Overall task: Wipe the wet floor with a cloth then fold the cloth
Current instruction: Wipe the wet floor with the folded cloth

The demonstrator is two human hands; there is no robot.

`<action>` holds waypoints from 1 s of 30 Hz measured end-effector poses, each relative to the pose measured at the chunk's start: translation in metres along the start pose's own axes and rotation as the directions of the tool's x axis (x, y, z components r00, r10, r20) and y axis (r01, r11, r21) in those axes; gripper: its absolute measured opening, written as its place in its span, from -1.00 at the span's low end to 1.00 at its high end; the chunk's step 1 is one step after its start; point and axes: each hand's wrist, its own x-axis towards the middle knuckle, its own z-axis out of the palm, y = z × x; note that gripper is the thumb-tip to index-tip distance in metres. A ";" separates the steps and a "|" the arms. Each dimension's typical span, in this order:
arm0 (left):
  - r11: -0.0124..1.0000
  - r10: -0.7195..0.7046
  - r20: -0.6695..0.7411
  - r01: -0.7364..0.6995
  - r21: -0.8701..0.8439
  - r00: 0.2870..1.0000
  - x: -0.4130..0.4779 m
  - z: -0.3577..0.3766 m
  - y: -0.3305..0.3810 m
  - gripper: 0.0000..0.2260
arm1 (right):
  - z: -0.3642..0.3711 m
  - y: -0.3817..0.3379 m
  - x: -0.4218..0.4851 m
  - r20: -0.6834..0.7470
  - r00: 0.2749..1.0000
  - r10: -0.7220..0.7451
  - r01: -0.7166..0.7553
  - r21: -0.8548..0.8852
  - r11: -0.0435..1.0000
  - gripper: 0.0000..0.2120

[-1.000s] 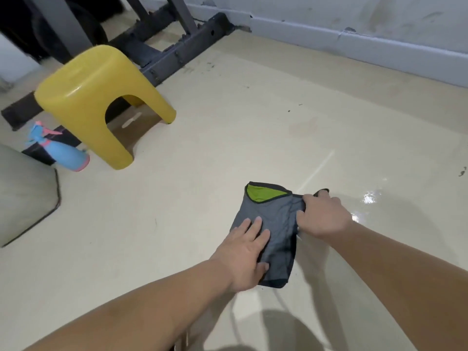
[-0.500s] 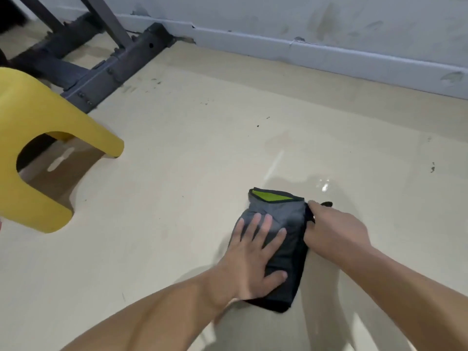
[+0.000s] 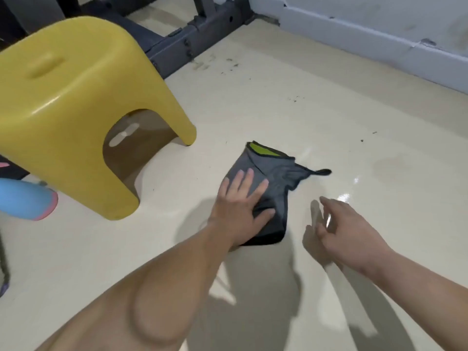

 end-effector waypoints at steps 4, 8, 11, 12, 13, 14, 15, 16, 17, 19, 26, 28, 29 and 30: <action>0.961 -0.272 -0.050 0.269 -0.057 0.961 -0.048 0.012 -0.018 -0.33 | 0.016 -0.042 0.035 0.124 0.991 -0.052 0.068 -0.124 0.990 -0.62; 0.986 -0.156 -0.044 0.152 -0.069 0.987 -0.109 0.023 -0.012 -0.33 | 0.042 -0.063 0.054 0.219 0.976 0.011 0.068 -0.348 0.935 -0.65; 0.993 0.096 -0.047 -0.099 -0.068 0.994 -0.103 0.021 -0.058 -0.33 | 0.054 -0.060 0.055 0.283 0.958 0.056 0.092 -0.482 0.871 -0.36; 0.988 0.147 -0.041 -0.149 -0.042 0.988 -0.094 0.016 -0.077 -0.33 | 0.056 -0.057 0.054 0.303 0.950 0.071 0.090 -0.486 0.869 -0.28; 0.989 0.146 -0.011 -0.146 -0.024 0.989 -0.084 0.011 -0.094 -0.33 | 0.054 -0.056 0.052 0.317 0.944 0.092 0.070 -0.464 0.883 -0.26; 0.996 0.085 0.016 -0.085 -0.024 0.996 -0.074 0.007 -0.107 -0.33 | 0.051 -0.056 0.052 0.333 0.937 0.107 0.050 -0.430 0.902 -0.31; 1.000 -0.015 0.020 0.016 -0.020 1.000 -0.065 0.007 -0.114 -0.34 | 0.048 -0.057 0.053 0.343 0.933 0.106 0.045 -0.405 0.913 -0.41; 0.991 -0.129 0.006 0.129 -0.019 0.992 -0.058 0.007 -0.115 -0.34 | 0.044 -0.059 0.055 0.348 0.931 0.106 0.039 -0.385 0.922 -0.51; 0.970 -0.240 -0.020 0.239 -0.030 0.971 -0.054 0.008 -0.110 -0.35 | 0.038 -0.063 0.056 0.362 0.926 0.113 0.027 -0.360 0.933 -0.56; 0.911 -0.410 -0.056 0.406 -0.073 0.910 -0.053 0.012 -0.086 -0.34 | 0.028 -0.068 0.054 0.376 0.919 0.119 -0.004 -0.294 0.956 -0.57; 0.955 -0.295 -0.058 0.292 -0.057 0.954 -0.116 0.031 0.045 -0.32 | -0.001 -0.024 0.014 0.121 0.991 0.056 -0.100 0.392 0.915 -0.67; 0.982 -0.158 -0.026 0.155 -0.106 0.987 -0.132 0.038 0.083 -0.30 | 0.002 -0.003 -0.002 -0.041 0.999 0.026 -0.012 0.311 0.950 -0.67; 0.990 -0.078 -0.007 0.076 -0.118 0.997 -0.134 0.040 0.100 -0.30 | 0.006 0.009 -0.011 -0.080 0.997 0.011 0.009 0.248 0.969 -0.71; 0.994 0.002 0.010 -0.001 -0.113 1.000 -0.131 0.041 0.114 -0.29 | 0.008 0.026 -0.020 -0.106 0.994 0.008 0.013 0.192 0.981 -0.76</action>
